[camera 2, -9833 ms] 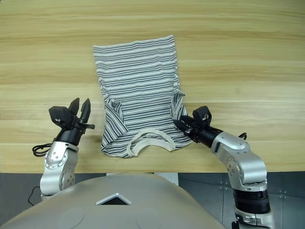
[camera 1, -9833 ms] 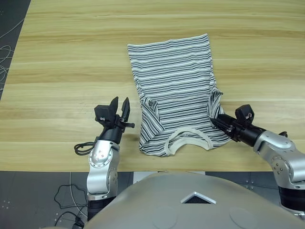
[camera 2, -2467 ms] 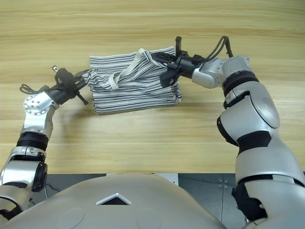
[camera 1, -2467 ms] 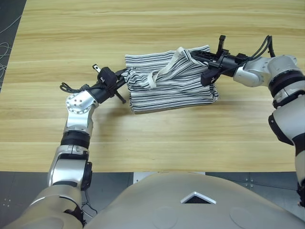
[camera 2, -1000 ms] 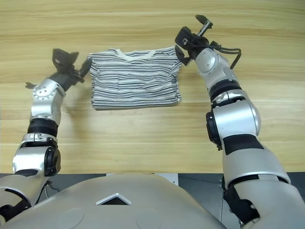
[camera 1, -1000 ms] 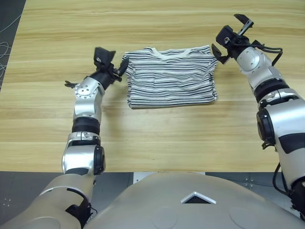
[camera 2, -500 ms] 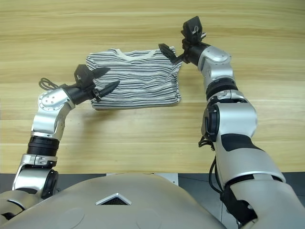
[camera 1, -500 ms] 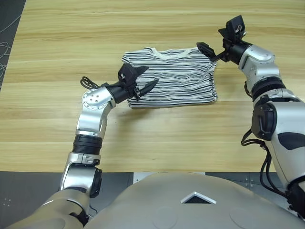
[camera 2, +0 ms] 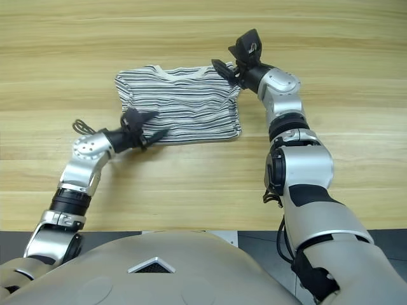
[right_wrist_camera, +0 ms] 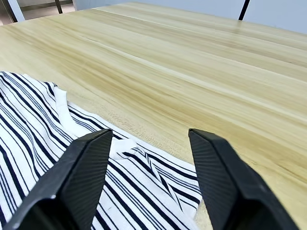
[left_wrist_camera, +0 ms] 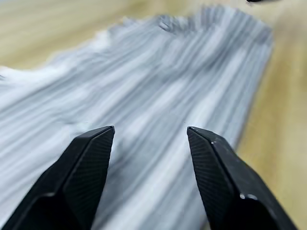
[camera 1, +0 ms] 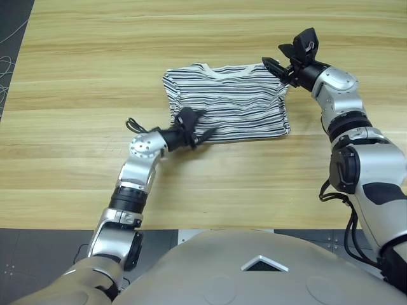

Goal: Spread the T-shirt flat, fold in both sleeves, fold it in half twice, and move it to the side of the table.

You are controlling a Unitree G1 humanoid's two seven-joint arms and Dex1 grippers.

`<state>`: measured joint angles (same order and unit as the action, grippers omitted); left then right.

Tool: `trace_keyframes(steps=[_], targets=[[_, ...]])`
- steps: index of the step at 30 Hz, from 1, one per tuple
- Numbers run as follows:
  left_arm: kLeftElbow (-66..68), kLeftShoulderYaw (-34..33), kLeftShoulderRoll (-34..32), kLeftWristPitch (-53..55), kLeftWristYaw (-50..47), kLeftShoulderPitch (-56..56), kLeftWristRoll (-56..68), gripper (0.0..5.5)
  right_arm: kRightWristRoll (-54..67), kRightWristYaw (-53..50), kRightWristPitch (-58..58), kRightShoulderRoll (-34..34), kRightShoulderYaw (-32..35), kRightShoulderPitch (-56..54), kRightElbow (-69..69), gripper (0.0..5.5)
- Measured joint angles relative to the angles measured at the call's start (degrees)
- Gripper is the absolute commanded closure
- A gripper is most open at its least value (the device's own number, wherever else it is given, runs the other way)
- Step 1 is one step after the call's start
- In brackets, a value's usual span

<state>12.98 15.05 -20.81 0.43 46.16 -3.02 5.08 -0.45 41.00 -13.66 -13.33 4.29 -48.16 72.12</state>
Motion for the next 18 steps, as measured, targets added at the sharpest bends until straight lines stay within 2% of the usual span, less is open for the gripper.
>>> trace_keyframes(steps=[2, 5, 13, 18], targets=[[-0.2, 0.7, -1.6, -0.8, 2.1, 0.1, -0.2, 2.69, -0.3, -0.2, 0.0, 0.3, -0.3, 0.0, 0.0, 3.42], [3.0, 0.7, -3.3, -3.6, 3.5, -1.4, -0.3, 2.69, -0.4, -0.2, 0.3, 0.6, -0.5, 0.0, 0.0, 3.48], [27.1, 0.0, -10.7, -20.7, 5.5, -13.9, -1.5, 2.69, -0.3, -0.1, 0.9, 0.9, -0.2, -0.2, 0.0, 3.48], [41.0, 0.1, -20.5, -26.8, 12.7, -20.0, -2.1, 2.69, -0.3, -0.1, 0.9, 1.1, -0.2, -0.2, 0.0, 3.48]])
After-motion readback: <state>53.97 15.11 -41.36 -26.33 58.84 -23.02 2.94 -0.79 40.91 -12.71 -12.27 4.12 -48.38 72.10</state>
